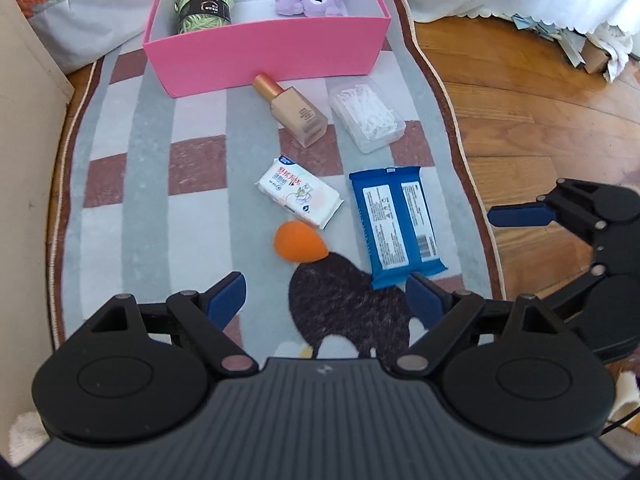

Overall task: Organize objects
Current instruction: 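Lower the left tool onto the blue wet-wipe pack and close it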

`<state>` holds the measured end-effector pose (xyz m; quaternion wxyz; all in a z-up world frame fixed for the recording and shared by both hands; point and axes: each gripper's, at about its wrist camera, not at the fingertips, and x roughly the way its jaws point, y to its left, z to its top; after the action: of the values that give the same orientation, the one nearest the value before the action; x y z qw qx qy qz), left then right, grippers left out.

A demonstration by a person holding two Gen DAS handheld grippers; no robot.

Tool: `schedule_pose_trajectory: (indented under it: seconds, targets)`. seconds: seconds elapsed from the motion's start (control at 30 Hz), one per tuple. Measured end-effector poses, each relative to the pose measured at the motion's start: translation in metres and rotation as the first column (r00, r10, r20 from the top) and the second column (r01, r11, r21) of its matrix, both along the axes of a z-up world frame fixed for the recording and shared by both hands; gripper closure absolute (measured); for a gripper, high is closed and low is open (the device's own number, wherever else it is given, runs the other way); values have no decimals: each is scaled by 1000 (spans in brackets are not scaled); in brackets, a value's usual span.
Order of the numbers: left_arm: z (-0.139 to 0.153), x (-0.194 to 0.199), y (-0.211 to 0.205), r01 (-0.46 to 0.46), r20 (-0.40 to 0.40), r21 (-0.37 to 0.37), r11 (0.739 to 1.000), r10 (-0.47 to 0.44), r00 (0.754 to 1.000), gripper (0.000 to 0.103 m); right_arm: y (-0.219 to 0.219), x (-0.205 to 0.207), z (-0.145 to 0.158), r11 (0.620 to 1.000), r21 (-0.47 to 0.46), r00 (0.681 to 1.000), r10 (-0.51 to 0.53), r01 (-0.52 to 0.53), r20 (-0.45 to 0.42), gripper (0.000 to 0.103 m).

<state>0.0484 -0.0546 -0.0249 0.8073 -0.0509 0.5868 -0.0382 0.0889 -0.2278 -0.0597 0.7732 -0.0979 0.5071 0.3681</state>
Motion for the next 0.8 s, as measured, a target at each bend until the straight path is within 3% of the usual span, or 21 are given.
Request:
schedule_pose_trajectory:
  seconds: [0.33, 0.5, 0.6, 0.8]
  targets:
    - [-47, 22, -17, -19, 34, -134, 991, 24, 999, 20, 9, -10, -72, 997, -26, 985, -64, 69, 160, 13]
    - [-80, 32, -26, -12, 8, -165, 986, 13, 1000, 28, 9, -13, -90, 993, 40, 988, -112, 108, 110, 13]
    - [-99, 38, -31, -17, -19, -183, 983, 13, 1000, 41, 11, -16, -96, 991, 29, 983, -132, 130, 127, 13]
    - [-125, 40, -37, -48, -14, -159, 986, 46, 999, 48, 11, -14, -105, 981, 3, 973, -194, 195, 125, 13]
